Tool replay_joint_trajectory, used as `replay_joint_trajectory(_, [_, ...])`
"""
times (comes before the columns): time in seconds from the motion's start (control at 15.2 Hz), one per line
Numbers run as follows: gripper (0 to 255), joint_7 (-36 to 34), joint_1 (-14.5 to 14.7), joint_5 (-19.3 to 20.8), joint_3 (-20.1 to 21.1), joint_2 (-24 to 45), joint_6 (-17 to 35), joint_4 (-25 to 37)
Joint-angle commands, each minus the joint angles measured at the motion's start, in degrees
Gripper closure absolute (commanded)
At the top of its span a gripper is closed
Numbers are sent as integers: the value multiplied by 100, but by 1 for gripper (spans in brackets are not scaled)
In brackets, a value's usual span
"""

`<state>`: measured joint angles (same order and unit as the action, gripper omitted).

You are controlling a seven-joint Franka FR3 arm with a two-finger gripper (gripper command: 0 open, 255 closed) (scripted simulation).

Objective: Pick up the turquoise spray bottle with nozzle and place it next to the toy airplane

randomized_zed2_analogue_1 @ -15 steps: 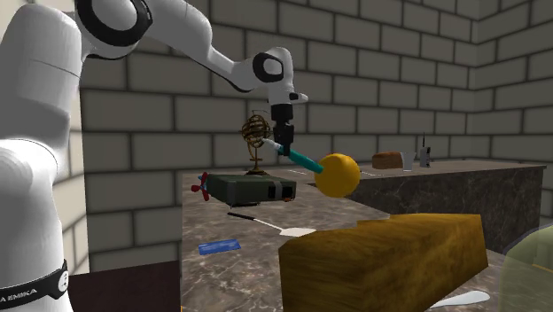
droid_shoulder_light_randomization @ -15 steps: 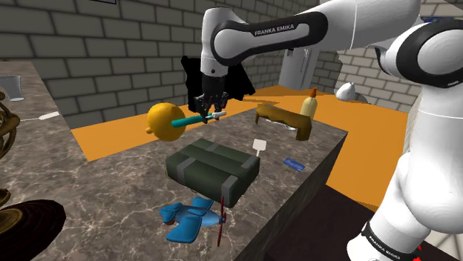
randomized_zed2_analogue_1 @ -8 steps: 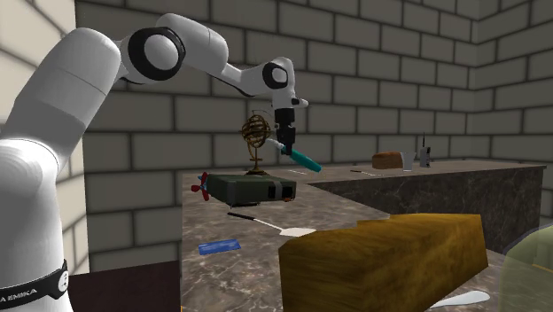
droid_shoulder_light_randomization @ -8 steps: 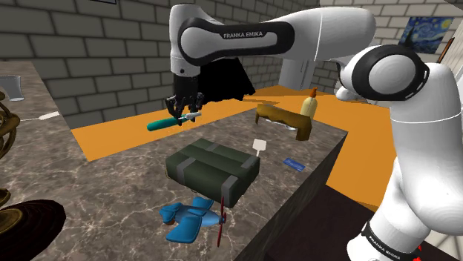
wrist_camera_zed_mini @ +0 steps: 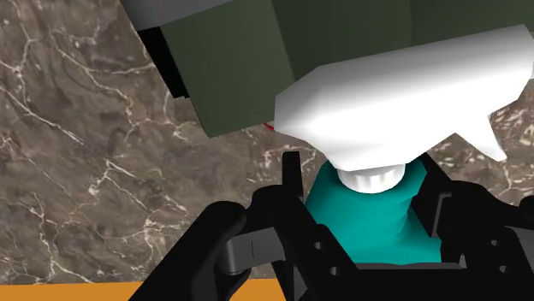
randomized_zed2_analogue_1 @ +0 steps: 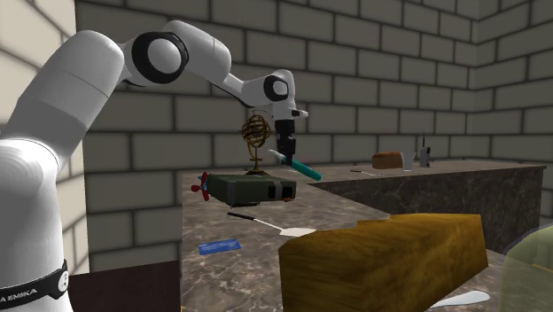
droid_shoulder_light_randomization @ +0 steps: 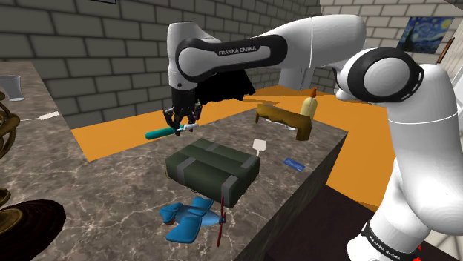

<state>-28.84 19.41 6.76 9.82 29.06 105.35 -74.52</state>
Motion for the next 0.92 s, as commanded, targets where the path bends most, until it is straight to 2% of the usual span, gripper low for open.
replay_joint_trajectory(0.0, [255, -6, -10, 2, -3, -2, 153, -152])
replay_joint_trajectory(0.86, [255, -70, -29, 59, -31, 189, 1048, -860])
